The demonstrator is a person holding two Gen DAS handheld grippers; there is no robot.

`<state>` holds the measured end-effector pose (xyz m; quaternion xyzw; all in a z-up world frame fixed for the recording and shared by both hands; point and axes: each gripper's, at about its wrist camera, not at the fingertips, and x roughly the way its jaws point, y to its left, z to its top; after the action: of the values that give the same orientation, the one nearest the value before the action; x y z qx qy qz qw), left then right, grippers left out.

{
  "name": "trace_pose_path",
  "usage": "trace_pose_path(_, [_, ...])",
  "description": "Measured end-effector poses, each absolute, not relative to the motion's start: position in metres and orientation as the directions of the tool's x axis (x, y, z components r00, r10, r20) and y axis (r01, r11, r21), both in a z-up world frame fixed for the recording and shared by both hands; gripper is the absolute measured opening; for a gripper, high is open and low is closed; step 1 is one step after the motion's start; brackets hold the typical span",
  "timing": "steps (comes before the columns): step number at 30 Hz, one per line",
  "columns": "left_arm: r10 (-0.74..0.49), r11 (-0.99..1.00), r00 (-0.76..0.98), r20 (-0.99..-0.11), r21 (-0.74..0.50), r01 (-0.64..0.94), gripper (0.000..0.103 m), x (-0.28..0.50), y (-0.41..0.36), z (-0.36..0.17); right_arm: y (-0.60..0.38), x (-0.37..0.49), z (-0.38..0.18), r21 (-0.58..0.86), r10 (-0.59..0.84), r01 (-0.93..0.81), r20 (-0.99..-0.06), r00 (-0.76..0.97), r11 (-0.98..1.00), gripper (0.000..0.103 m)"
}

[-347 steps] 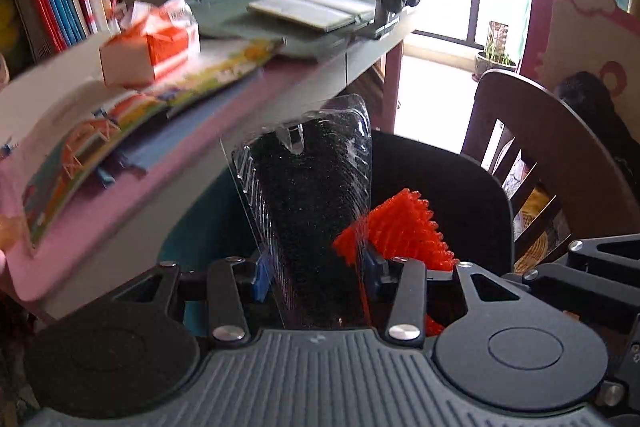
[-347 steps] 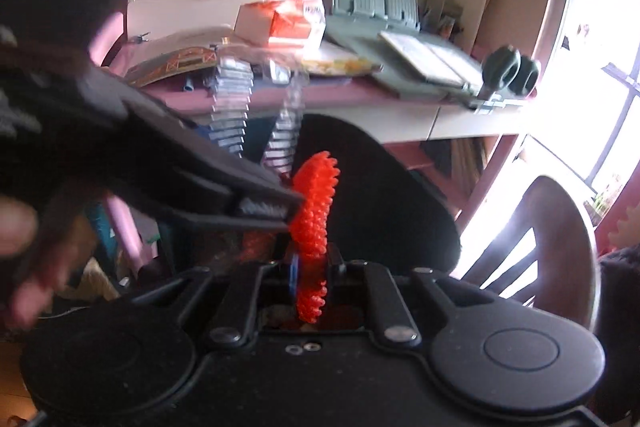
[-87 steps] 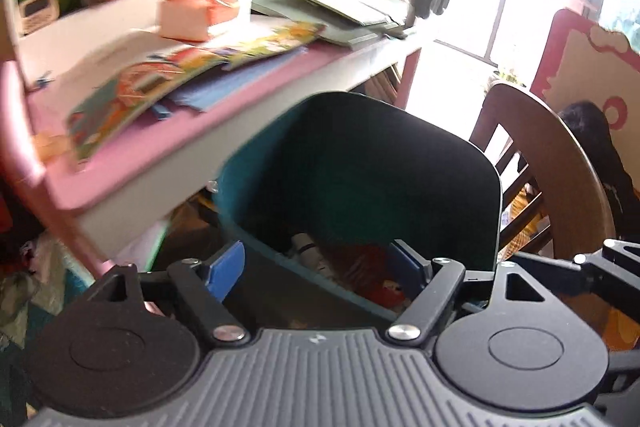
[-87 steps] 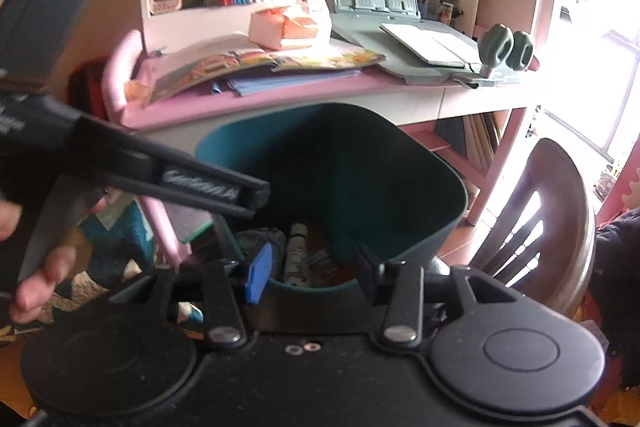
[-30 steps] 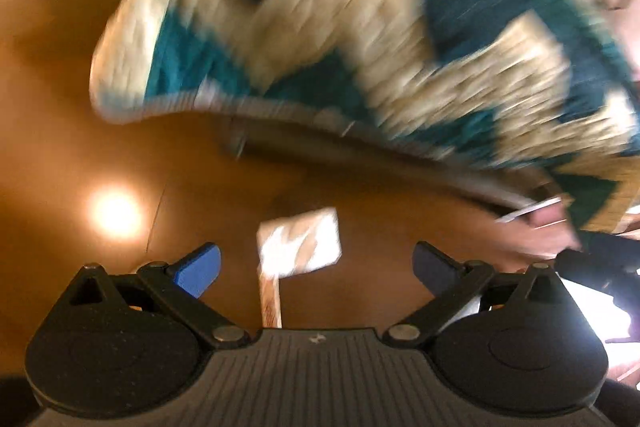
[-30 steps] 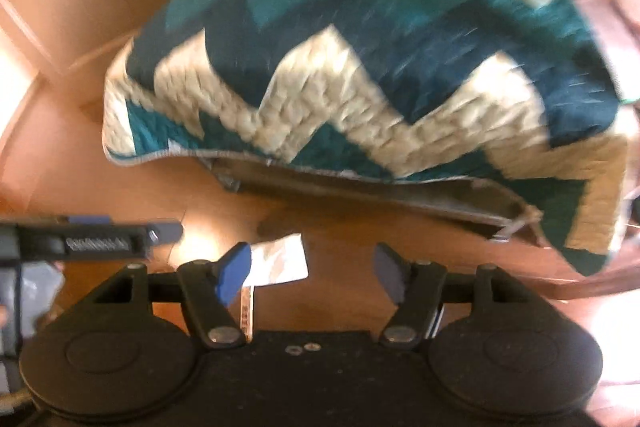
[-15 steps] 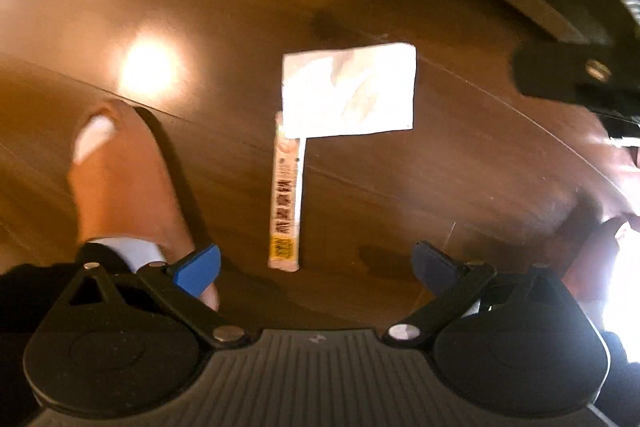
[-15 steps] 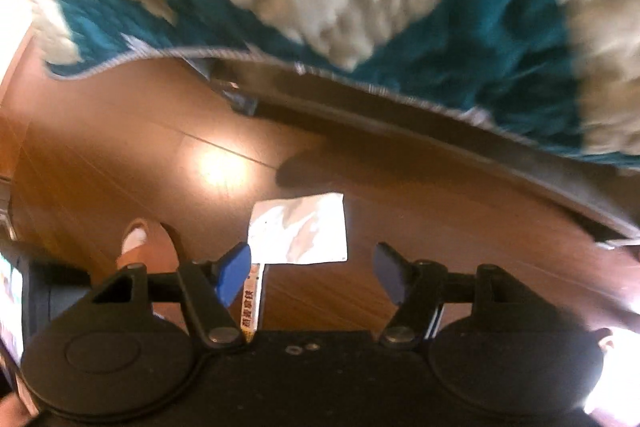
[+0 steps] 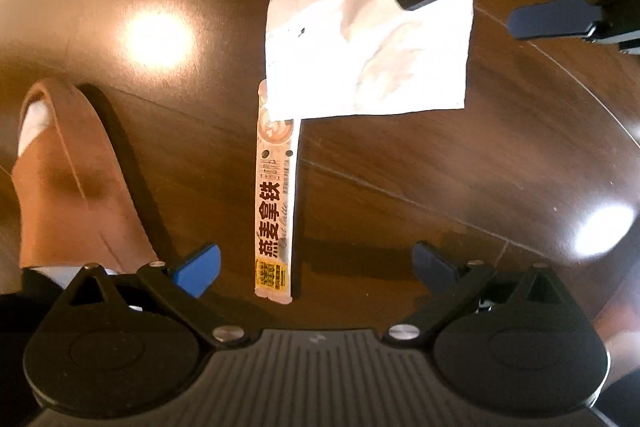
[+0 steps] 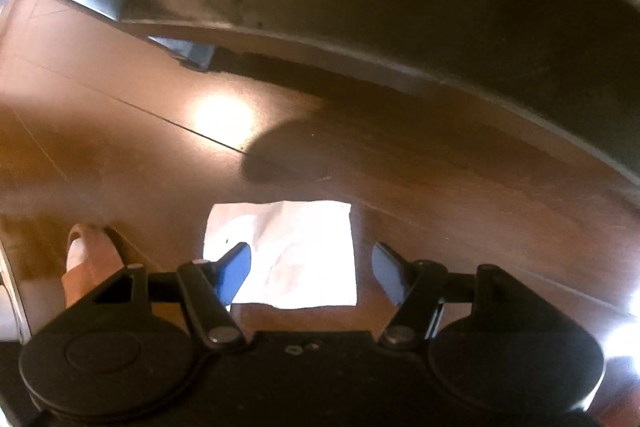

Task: Collect trash
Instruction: 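Grasp white tissue with right tool while left tool grasps snack stick packet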

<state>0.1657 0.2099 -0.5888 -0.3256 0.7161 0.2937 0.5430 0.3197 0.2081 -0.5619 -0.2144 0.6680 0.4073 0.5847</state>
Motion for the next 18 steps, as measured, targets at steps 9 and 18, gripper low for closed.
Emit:
trace_pose_path(9, [-0.187,0.578,-0.167,-0.968,0.029,-0.816,0.083,0.162,0.221,-0.607,0.224,0.297,-0.589,0.2,0.098,-0.829,-0.98,-0.175,0.522,0.064])
trace_pose_path(18, [-0.224,0.568,-0.165,-0.96,0.009,-0.823,0.058,0.16,0.229,-0.619,0.229,0.291,-0.598,0.181,0.089,-0.843,-0.984,-0.157,0.506,0.064])
